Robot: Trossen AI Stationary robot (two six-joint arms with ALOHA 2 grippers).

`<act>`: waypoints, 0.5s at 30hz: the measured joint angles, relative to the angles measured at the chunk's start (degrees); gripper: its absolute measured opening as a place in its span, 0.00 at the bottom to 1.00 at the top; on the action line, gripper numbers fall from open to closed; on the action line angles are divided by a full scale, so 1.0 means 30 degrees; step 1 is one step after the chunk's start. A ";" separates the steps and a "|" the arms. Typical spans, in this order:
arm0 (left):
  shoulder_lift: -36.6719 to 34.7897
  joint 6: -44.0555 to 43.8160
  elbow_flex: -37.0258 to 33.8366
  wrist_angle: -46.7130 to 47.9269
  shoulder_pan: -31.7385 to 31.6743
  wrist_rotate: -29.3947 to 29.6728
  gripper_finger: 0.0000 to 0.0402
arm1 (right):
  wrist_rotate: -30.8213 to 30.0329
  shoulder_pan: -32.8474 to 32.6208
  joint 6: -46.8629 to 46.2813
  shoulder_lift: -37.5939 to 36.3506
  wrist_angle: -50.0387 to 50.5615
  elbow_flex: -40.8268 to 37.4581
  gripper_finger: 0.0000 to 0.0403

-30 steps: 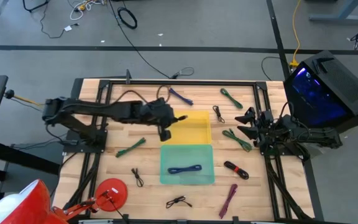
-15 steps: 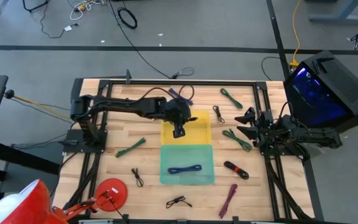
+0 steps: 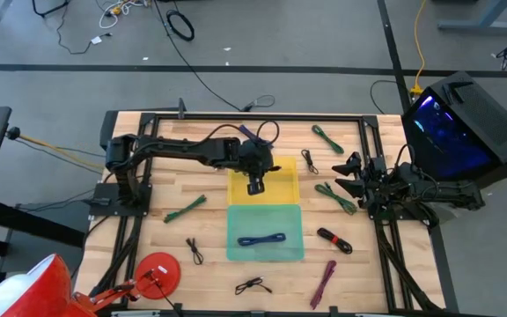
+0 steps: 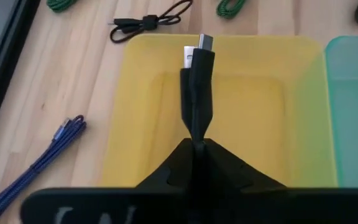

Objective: Pick & Place USB Port
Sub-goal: Put the black charger cable into the yellow bin, then put the striped green charger cable into the blue bin

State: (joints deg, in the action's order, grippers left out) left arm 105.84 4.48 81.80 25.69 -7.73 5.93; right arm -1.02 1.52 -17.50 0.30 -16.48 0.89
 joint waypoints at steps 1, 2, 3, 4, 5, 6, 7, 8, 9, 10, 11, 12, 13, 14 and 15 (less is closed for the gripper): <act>0.0000 0.0128 0.0000 0.0000 0.0007 0.0220 0.12 | 0.0000 0.0000 0.0000 0.0000 0.0042 0.0000 0.55; 0.0000 0.0227 0.0000 0.0015 0.0007 0.0584 0.15 | 0.0000 0.0000 0.0000 0.0000 0.0095 0.0000 0.55; 0.0000 0.0253 0.0000 0.0023 0.0007 0.1071 0.17 | 0.0000 0.0000 0.0000 0.0000 0.0132 0.0000 0.55; 0.0000 0.0260 0.0000 0.0065 0.0007 0.1554 0.19 | 0.0000 -0.0002 0.0000 0.0000 0.0133 0.0000 0.55; 0.0000 0.0260 0.0000 0.0143 0.0000 0.1995 0.21 | 0.0000 0.0000 0.0000 0.0007 0.0149 0.0000 0.55; 0.0000 0.0270 0.0000 0.0196 0.0000 0.2297 0.24 | 0.0000 0.0000 0.0000 0.0000 0.0189 0.0000 0.55; -0.0006 0.0332 0.0000 0.0248 0.0000 0.2482 0.27 | 0.0000 0.0000 0.0000 0.0000 0.0258 0.0000 0.55; 0.0000 0.0390 0.0000 0.0325 0.0000 0.2568 0.30 | 0.0000 0.0000 0.0000 0.0007 0.0291 0.0000 0.55; 0.0000 0.0409 0.0000 0.0424 0.0000 0.2588 0.33 | 0.0000 0.0000 0.0000 0.0007 0.0343 0.0000 0.55; 0.0000 0.0419 0.0000 0.0577 0.0000 0.2594 0.35 | 0.0000 0.0000 0.0004 0.0007 0.0385 0.0000 0.55; -0.0032 0.0417 0.0000 0.0921 0.0000 0.2595 0.38 | 0.0000 -0.0007 0.0004 0.0007 0.0399 0.0000 0.55; -0.0126 0.0270 -0.0004 0.1560 0.0000 0.2595 0.40 | 0.0000 0.0000 0.0000 0.0007 0.0403 0.0000 0.55; -0.0260 -0.0019 -0.0015 0.2231 0.0010 0.2592 0.43 | 0.0000 0.0000 0.0007 0.0001 0.0403 0.0000 0.55; -0.0491 -0.0469 -0.0022 0.2920 0.0022 0.2554 0.44 | 0.0000 0.0000 0.0002 0.0007 0.0403 0.0000 0.55; -0.0799 -0.0851 -0.0022 0.3925 0.0023 0.2449 0.45 | 0.0000 0.0000 0.0007 0.0007 0.0408 0.0000 0.55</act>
State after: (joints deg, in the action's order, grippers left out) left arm 103.44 1.92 81.73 37.47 -7.66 13.28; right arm -1.02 1.52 -17.47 0.32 -15.25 0.89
